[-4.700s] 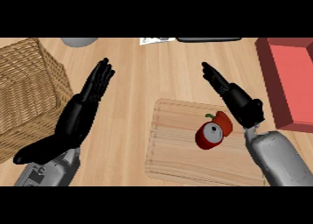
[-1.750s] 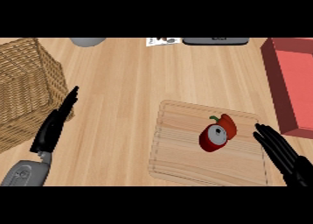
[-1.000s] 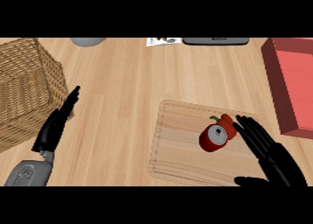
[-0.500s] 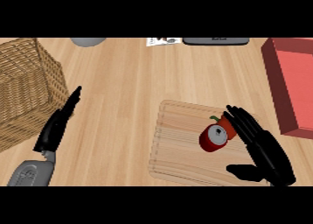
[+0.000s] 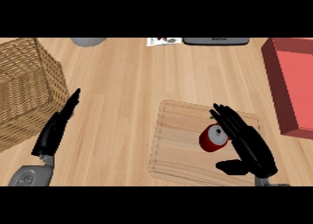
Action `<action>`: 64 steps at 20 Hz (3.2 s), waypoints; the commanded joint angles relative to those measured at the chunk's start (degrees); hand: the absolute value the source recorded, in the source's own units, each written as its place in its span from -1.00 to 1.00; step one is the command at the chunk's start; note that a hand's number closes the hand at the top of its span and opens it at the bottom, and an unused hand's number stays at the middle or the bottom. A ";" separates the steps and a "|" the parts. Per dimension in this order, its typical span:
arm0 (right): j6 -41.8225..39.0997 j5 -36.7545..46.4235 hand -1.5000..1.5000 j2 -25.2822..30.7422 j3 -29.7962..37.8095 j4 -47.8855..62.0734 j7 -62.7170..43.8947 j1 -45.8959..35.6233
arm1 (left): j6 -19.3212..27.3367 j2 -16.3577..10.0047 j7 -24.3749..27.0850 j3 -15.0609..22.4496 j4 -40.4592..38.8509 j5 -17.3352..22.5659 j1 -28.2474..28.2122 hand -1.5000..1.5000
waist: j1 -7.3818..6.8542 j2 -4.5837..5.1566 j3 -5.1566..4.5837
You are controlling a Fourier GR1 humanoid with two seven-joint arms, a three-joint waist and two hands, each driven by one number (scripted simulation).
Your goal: Pick the can from the cutting board and place it in the cardboard box
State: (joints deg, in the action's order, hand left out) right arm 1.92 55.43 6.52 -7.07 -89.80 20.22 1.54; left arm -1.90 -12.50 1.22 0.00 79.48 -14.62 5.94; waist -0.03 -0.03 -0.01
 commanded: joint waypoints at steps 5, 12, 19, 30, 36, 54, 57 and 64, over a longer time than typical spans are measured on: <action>-0.81 1.07 -1.00 -0.92 -1.84 -0.70 -1.19 -0.10 | -2.47 0.18 0.95 -1.79 1.34 -0.33 -1.98 0.00 | 0.05 -0.02 0.01; 13.74 7.62 1.00 -3.04 -2.21 7.99 3.60 -3.28 | -1.97 0.46 0.06 -1.95 -1.17 -1.44 1.53 0.00 | -0.04 0.01 0.03; 16.85 7.05 1.00 -4.15 -0.70 3.92 3.21 -3.82 | -0.67 2.69 -0.68 -1.21 1.84 -1.84 -0.68 0.00 | -0.02 -0.06 0.01; 11.75 14.45 1.00 -1.22 4.57 4.25 -8.48 -7.32 | -2.63 1.31 0.43 -2.69 -1.04 -1.40 1.53 0.00 | -0.33 0.15 -0.08; -12.26 20.91 1.00 3.53 5.40 1.49 -23.83 -18.10 | -1.63 2.14 1.04 -1.77 -0.48 -2.44 0.13 0.00 | -0.48 -0.14 -0.14; -30.47 14.31 1.00 13.26 25.44 -17.47 -37.07 -29.69 | -2.05 2.24 1.28 -2.71 -1.48 -2.56 0.53 0.00 | 0.26 -0.04 0.00; -27.12 13.04 1.00 17.19 30.21 -10.13 -35.16 -31.86 | -3.42 -0.03 3.90 -5.47 -4.69 -1.00 1.79 0.00 | 0.04 0.08 0.00; -24.61 10.79 1.00 26.91 35.34 6.82 -29.33 -34.84 | -2.04 2.69 0.17 -2.66 -0.35 -2.90 1.83 0.00 | -0.45 0.11 0.04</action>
State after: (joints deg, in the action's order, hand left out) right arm -24.39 67.26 28.56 25.35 -91.47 -12.59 -32.62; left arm -4.48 -10.95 2.45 -3.82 76.45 -16.94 8.72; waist -0.17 0.04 -0.01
